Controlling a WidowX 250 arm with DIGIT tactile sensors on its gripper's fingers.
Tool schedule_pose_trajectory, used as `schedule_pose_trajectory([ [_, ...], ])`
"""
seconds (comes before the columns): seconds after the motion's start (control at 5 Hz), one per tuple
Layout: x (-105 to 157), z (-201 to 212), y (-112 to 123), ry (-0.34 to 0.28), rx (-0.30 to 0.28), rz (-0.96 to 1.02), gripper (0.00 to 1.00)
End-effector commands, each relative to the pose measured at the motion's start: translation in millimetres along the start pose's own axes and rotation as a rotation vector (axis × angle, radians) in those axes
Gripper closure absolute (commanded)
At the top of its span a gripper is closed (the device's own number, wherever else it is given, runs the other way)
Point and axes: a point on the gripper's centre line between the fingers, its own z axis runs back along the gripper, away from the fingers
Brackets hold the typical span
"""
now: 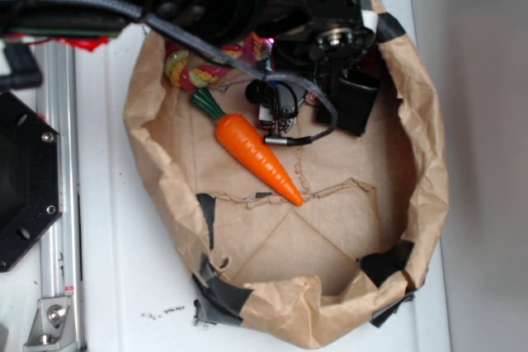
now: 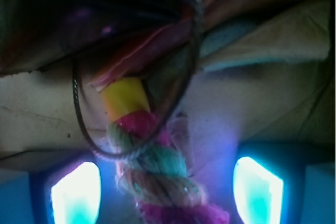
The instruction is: Grab the multicolored rope.
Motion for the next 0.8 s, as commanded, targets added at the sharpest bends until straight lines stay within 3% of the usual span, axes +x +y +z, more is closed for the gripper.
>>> schedule_pose_trajectory([
  [0.0,-12,-25,11,0.089,0.04,0.046,1.0],
  [0.4,-15,-6,10,0.041,0.034,0.027,1.0],
  [0.6,-12,31,1,0.053,0.152,0.063,1.0],
])
